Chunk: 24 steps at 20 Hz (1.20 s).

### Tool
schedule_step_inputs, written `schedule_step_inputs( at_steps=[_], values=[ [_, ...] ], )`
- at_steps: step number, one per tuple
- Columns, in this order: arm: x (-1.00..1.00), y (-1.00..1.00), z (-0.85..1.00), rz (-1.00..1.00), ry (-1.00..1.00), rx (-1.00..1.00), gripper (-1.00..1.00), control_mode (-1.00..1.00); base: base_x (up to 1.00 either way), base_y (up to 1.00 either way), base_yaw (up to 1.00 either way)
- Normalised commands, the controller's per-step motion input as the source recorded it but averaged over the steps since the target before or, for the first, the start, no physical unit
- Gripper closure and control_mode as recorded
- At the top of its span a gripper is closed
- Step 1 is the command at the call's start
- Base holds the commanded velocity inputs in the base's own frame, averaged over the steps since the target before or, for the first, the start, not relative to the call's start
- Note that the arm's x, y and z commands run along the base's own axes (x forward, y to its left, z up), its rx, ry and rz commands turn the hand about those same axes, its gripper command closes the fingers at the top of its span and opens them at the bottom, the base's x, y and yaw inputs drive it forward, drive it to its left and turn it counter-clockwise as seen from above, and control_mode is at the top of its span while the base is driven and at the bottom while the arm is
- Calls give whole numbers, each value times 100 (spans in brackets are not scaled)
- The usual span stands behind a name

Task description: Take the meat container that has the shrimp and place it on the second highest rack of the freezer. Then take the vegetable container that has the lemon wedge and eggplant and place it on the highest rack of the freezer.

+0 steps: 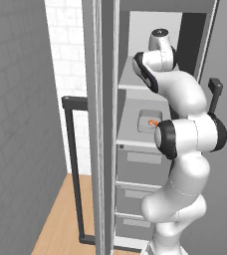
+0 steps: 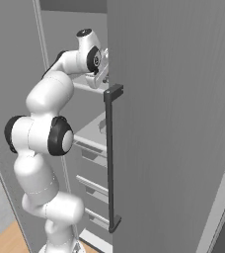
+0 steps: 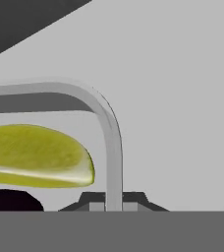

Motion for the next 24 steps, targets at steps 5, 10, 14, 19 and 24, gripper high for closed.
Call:
schedule_step_inputs(
  at_steps=[5,10,14,19,24],
  values=[
    [0,0,0,0,0,0,-100,-100,0,0,0],
    [0,0,0,0,0,0,-100,-100,0,0,0],
    [0,0,0,0,0,0,-100,-100,0,0,0],
    [-4,0,0,0,-5,0,-100,-100,0,0,0],
    [-39,0,12,0,-36,0,-100,-100,0,0,0]
  ],
)
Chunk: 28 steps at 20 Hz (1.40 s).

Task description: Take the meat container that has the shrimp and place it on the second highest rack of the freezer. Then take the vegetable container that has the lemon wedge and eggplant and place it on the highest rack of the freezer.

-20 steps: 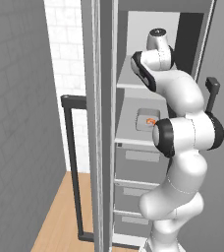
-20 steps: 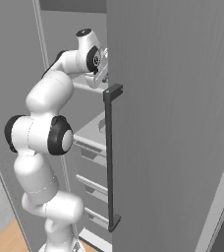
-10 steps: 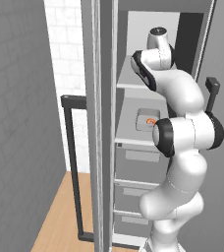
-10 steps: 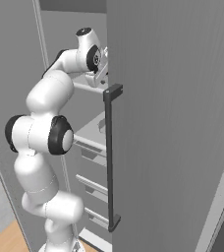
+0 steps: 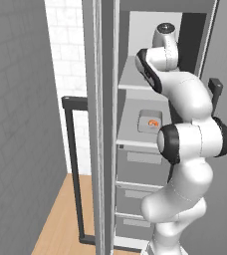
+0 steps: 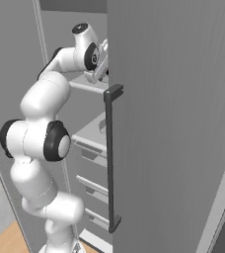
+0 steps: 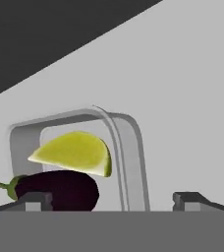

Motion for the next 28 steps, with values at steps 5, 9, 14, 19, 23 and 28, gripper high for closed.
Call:
schedule_step_inputs(
  at_steps=[5,9,14,19,23,28],
  values=[
    [-53,0,16,0,-41,0,-100,-100,0,0,0],
    [-74,0,1,-1,-28,0,-100,-100,0,0,0],
    [-75,7,43,1,-17,0,-100,-100,0,0,0],
    [-69,7,57,1,-1,0,-100,-100,0,0,0],
    [-100,46,18,8,2,-4,-100,-100,0,0,0],
    [-100,64,7,15,1,-5,-100,-100,0,0,0]
  ],
)
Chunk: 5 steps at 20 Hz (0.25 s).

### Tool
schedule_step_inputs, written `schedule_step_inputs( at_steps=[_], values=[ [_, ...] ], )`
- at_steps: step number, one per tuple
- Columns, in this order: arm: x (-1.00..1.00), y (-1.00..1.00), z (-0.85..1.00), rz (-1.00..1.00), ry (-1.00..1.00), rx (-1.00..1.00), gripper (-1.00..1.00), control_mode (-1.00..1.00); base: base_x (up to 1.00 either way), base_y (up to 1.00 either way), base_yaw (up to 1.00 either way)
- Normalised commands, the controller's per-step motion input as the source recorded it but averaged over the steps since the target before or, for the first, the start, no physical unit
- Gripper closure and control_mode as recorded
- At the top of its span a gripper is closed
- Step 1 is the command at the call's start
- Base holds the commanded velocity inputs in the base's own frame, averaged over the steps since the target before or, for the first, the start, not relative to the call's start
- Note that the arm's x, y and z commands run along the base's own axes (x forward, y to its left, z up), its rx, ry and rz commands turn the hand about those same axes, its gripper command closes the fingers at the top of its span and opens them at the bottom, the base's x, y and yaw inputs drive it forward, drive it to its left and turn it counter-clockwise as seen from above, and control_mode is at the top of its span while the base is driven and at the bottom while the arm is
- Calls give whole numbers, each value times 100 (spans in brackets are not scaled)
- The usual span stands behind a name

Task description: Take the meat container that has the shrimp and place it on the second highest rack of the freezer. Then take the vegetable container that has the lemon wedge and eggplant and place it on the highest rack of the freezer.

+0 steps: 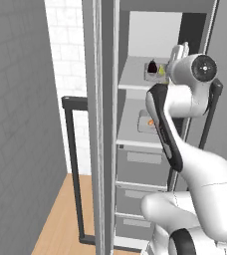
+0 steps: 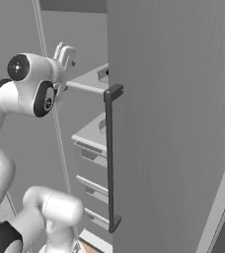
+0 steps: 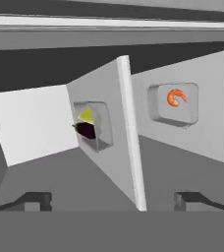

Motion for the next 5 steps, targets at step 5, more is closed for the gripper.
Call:
schedule_step_inputs(
  at_steps=[5],
  values=[
    [-100,24,0,14,0,0,-100,-100,0,0,0]
  ],
)
